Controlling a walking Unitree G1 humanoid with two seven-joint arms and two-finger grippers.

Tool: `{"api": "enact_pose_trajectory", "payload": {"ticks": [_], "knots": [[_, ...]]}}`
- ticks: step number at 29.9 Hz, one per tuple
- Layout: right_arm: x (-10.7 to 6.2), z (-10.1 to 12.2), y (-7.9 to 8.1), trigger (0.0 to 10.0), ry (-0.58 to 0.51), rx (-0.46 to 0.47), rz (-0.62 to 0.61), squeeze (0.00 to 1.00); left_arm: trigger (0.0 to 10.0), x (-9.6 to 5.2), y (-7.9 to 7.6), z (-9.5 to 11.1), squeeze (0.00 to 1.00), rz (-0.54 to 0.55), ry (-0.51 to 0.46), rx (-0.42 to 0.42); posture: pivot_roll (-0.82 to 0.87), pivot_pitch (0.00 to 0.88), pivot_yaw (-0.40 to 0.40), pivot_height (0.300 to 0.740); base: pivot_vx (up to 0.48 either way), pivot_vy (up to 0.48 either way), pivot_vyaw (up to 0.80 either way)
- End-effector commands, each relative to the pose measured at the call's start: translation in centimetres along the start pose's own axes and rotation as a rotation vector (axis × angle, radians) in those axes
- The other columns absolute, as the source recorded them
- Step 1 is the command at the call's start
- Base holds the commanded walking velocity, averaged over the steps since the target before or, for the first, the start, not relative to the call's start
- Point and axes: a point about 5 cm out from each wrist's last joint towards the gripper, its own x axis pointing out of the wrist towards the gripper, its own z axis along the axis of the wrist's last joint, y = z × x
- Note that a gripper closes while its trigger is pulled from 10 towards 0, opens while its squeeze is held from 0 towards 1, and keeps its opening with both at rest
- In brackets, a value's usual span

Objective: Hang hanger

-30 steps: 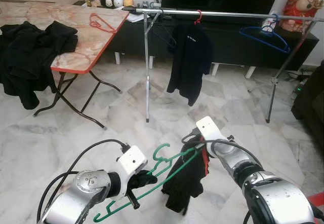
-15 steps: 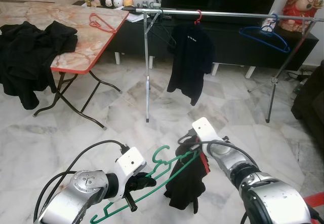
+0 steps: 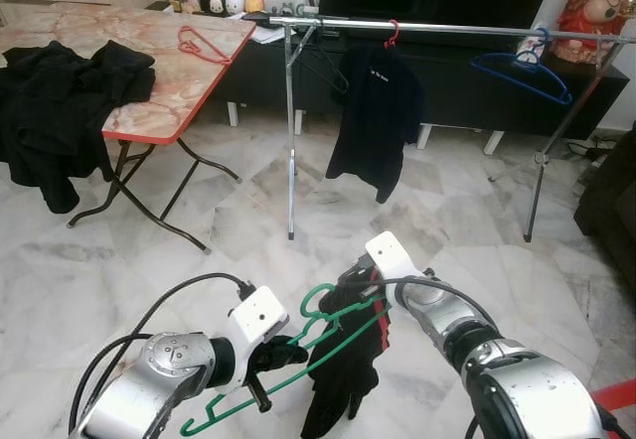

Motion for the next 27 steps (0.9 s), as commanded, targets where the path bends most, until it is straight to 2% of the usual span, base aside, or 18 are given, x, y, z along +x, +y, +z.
{"api": "enact_pose_trajectory", "payload": {"ticks": [1, 6, 12, 16, 18, 21, 27], "knots": [[-0.1, 0.4, -0.9, 10.0, -0.021, 0.023, -0.037, 0.0, 10.0, -0.2, 0.0, -0.2, 0.0, 0.02, 0.011, 0.009, 0.11, 0.0, -0.105, 0.74, 0.0, 0.0, 0.0], [-0.2, 0.5, -1.2, 10.0, -0.019, 0.034, -0.049, 0.0, 10.0, -0.3, 0.0, -0.7, 0.0, 0.036, 0.034, -0.002, 0.11, 0.0, -0.105, 0.74, 0.0, 0.0, 0.0], [-0.2, 0.8, -1.0, 10.0, -0.03, 0.044, -0.042, 0.0, 10.0, 0.0, 0.8, -1.0, 0.0, 0.114, 0.029, -0.013, 0.11, 0.0, -0.105, 0.74, 0.0, 0.0, 0.0], [-0.1, 0.7, -0.9, 10.0, -0.029, 0.042, -0.038, 0.0, 10.0, 0.0, 0.5, -0.5, 0.0, 0.074, -0.003, -0.025, 0.11, 0.0, -0.105, 0.74, 0.0, 0.0, 0.0], [-0.1, 0.6, -0.8, 10.0, -0.024, 0.042, -0.039, 0.0, 10.0, -0.1, -0.2, 0.0, 0.0, 0.01, -0.029, -0.028, 0.11, 0.0, -0.106, 0.74, 0.0, 0.0, 0.0], [-0.1, 0.4, -0.7, 10.0, -0.019, 0.039, -0.035, 0.0, 10.0, -0.2, -0.7, 0.3, 0.0, -0.032, -0.043, -0.028, 0.11, 0.0, -0.106, 0.74, 0.0, 0.0, 0.0], [0.0, 0.1, -0.3, 10.0, -0.01, 0.039, -0.03, 0.0, 10.0, -0.3, -0.1, 0.3, 0.0, 0.01, -0.038, -0.011, 0.11, 0.0, -0.106, 0.74, 0.0, 0.0, 0.0]]}}
